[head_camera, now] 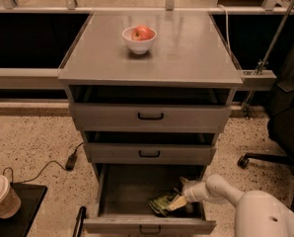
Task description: Pick green jalapeno chip bag from bottom drawer and place on counter
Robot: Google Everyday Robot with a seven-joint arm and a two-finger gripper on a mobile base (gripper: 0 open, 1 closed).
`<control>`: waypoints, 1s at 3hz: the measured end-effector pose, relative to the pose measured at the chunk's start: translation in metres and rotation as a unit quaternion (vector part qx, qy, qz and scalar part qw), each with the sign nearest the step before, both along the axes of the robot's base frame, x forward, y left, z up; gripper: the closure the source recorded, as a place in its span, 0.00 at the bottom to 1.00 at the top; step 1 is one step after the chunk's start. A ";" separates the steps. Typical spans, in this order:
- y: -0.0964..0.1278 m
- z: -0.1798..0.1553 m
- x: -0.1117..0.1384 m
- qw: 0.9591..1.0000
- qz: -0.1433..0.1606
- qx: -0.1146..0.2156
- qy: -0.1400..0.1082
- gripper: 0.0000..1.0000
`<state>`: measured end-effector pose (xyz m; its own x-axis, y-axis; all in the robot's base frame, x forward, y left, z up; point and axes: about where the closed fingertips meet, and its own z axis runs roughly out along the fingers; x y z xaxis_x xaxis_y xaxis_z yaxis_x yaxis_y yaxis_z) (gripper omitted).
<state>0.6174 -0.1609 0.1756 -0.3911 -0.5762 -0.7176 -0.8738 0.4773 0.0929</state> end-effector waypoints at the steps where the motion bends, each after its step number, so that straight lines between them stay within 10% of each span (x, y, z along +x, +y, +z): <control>1: 0.000 0.000 0.000 1.000 0.000 0.000 0.000 0.00; 3: 0.034 -0.032 -0.017 0.997 0.059 -0.030 0.040 0.00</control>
Offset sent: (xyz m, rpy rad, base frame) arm -0.0118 0.0299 -0.0178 -0.1057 0.0472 0.1343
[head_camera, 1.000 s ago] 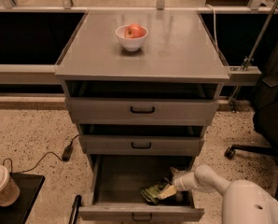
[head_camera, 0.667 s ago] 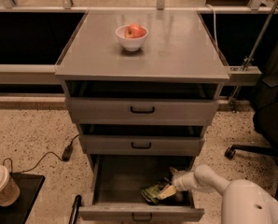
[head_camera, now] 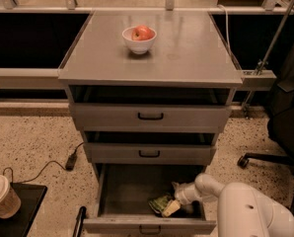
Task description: Pick green jalapeno chip bag from bottom drawer and place on counter
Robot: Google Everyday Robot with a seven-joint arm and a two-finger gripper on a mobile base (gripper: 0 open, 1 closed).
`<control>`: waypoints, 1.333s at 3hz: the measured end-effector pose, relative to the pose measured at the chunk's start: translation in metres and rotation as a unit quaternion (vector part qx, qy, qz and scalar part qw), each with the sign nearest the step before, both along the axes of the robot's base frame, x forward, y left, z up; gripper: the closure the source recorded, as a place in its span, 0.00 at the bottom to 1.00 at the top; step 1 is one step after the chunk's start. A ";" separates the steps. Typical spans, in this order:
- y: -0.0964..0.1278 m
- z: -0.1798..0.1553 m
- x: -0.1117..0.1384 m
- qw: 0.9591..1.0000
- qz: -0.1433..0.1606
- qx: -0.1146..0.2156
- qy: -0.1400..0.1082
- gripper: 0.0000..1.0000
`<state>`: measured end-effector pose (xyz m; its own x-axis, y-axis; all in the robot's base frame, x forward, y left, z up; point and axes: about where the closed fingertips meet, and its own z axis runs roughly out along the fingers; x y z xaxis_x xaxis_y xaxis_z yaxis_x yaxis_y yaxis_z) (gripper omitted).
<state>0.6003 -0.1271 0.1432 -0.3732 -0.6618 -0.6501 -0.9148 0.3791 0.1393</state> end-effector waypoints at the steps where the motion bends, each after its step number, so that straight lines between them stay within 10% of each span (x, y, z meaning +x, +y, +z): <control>1: 0.000 0.000 0.000 1.000 0.000 0.000 0.000 0.00; 4: 0.000 0.000 0.000 1.000 0.000 0.000 0.000 0.65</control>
Offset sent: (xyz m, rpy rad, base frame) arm 0.0000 0.0000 0.0000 0.0000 0.0000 0.0000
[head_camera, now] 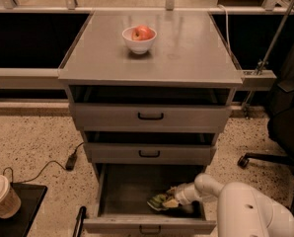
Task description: Pick green jalapeno chip bag from bottom drawer and place on counter
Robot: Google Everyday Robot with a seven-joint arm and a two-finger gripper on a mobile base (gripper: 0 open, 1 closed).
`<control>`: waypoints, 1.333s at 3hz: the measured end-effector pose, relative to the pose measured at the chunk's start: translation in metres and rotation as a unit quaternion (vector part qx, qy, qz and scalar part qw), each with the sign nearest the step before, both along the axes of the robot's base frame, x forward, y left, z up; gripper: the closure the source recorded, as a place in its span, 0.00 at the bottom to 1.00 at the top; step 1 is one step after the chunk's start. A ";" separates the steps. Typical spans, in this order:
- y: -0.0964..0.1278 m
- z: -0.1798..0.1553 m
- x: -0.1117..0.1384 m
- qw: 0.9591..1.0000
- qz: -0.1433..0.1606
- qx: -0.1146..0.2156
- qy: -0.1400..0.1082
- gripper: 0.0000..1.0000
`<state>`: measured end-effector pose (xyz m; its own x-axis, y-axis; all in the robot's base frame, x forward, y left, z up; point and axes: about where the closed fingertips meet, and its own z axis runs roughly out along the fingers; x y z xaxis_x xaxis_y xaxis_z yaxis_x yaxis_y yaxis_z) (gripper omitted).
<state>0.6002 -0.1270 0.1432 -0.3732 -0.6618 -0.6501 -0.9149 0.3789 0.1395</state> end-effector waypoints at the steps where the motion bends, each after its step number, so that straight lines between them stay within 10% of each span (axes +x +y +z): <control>1: -0.001 0.008 -0.002 1.000 0.000 -0.005 -0.003 0.88; 4: -0.015 0.166 0.039 0.996 0.048 -0.043 -0.068 1.00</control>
Offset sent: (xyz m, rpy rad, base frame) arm 0.0240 -0.0186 0.1008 -0.1295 -0.0913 0.0420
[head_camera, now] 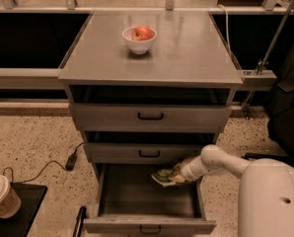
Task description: Pick green jalapeno chip bag from bottom drawer and place on counter
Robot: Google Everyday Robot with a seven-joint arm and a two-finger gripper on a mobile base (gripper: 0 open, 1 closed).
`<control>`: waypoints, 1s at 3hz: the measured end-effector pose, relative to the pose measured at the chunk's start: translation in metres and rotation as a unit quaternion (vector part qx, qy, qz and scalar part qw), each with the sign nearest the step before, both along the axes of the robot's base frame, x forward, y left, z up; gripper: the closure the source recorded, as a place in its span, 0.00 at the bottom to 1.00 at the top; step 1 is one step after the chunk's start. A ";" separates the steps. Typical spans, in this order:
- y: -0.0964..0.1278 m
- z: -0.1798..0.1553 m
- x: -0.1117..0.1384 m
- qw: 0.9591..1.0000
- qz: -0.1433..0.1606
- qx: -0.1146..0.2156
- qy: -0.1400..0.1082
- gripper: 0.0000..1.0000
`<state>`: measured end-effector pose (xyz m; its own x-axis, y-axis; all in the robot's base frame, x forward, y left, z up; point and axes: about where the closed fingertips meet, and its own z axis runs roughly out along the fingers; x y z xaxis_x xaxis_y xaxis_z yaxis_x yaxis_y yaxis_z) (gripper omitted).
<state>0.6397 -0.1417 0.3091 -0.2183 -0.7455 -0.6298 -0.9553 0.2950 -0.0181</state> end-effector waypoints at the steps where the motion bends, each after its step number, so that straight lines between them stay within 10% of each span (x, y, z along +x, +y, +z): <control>1: -0.002 0.058 0.007 1.000 0.008 -0.009 -0.025 1.00; 3: -0.009 0.122 -0.009 0.998 -0.002 -0.030 -0.049 1.00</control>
Offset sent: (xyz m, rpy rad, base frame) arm -0.0126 -0.0259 0.1773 -0.0925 -0.1532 -0.0539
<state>0.6306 -0.1507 0.4307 -0.1606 -0.7817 -0.6026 -0.9470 0.2942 -0.1293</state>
